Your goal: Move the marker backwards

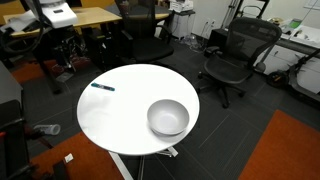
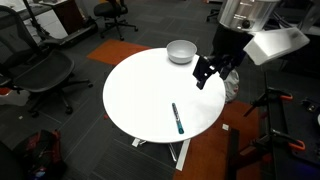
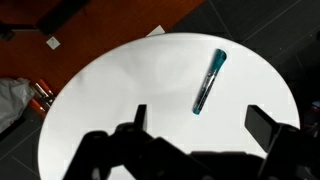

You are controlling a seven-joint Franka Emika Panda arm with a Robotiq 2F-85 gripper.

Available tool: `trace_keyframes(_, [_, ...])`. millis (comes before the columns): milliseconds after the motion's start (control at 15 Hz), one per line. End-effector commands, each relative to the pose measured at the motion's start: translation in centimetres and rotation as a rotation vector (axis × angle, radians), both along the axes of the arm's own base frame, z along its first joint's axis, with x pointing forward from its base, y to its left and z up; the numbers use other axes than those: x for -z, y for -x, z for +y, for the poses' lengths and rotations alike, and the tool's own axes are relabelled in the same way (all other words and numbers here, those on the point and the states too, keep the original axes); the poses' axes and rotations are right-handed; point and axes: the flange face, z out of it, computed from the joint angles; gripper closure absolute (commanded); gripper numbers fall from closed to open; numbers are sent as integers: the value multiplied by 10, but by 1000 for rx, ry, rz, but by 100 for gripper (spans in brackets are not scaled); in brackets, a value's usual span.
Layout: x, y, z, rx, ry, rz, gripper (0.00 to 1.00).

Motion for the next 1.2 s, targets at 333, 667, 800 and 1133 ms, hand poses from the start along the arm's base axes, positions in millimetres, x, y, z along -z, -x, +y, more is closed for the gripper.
trace_keyframes(333, [50,-24,41,91,60,30,0])
trace_keyframes(667, [72,-36,54,79,56,32,0])
trace_keyframes(800, [80,-44,54,83,54,28,0])
trace_keyframes(1133, [100,-63,51,93,70,28,0])
